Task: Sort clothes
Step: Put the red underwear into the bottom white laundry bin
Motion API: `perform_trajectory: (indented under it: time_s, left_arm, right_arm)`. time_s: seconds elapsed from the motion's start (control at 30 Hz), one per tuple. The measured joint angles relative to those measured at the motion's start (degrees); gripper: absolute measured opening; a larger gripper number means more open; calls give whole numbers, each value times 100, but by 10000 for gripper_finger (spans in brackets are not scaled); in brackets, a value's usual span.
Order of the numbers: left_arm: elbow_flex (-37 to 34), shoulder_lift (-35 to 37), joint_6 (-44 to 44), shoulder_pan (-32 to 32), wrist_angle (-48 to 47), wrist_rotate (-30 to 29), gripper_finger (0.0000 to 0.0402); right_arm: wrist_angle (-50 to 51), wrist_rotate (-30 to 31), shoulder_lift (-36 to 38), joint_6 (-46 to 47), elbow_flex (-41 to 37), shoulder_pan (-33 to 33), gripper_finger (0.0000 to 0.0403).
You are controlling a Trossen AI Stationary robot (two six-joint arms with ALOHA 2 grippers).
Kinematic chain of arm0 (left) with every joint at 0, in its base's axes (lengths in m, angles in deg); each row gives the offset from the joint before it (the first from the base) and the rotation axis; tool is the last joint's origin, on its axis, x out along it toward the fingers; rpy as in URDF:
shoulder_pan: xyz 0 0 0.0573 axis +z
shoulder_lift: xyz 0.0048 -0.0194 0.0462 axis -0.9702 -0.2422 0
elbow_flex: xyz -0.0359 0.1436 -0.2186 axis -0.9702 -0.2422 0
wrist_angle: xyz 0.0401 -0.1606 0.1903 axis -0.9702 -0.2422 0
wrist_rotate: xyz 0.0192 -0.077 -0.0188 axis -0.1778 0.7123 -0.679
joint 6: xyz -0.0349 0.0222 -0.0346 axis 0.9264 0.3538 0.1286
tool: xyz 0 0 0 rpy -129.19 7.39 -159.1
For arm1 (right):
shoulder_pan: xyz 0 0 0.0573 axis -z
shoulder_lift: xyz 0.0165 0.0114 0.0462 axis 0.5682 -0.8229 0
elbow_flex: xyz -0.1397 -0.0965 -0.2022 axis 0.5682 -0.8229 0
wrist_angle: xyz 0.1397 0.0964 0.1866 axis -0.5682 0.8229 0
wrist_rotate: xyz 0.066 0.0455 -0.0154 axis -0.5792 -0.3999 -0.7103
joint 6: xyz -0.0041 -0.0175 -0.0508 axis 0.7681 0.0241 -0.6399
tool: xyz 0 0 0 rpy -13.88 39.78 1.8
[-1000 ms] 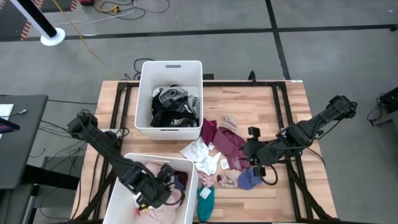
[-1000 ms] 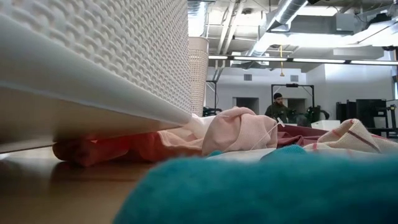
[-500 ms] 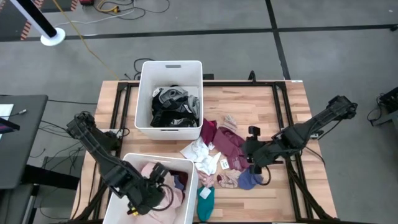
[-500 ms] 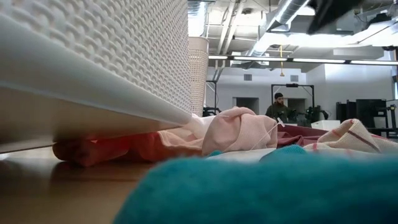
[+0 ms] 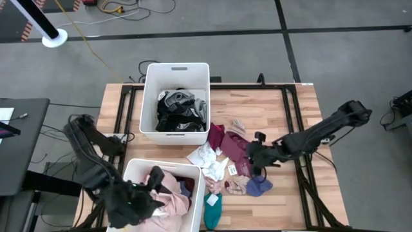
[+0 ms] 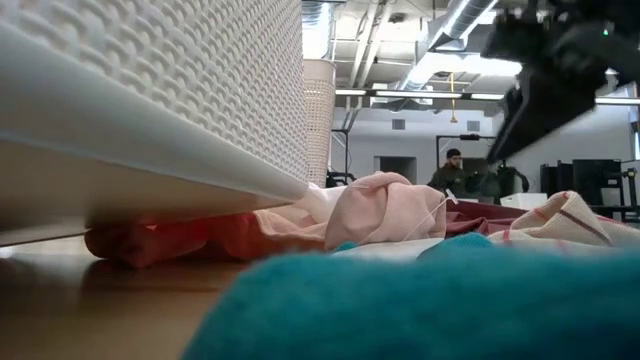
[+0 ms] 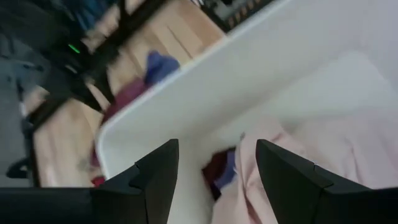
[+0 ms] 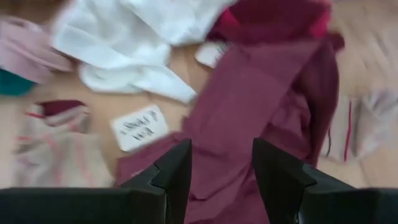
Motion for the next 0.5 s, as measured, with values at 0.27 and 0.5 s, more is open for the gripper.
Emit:
perform_trajectory:
  time_s: [0.27, 0.5]
  left_arm:
    - [-75, 608, -45, -264, 376, -577, 208]
    - [-904, 1421, 273, -278, 519, -786, 208]
  right_arm:
    - [-1317, -20, 1, 390, -977, 121, 182]
    - [-2304, -20, 2, 473, -1499, 122, 182]
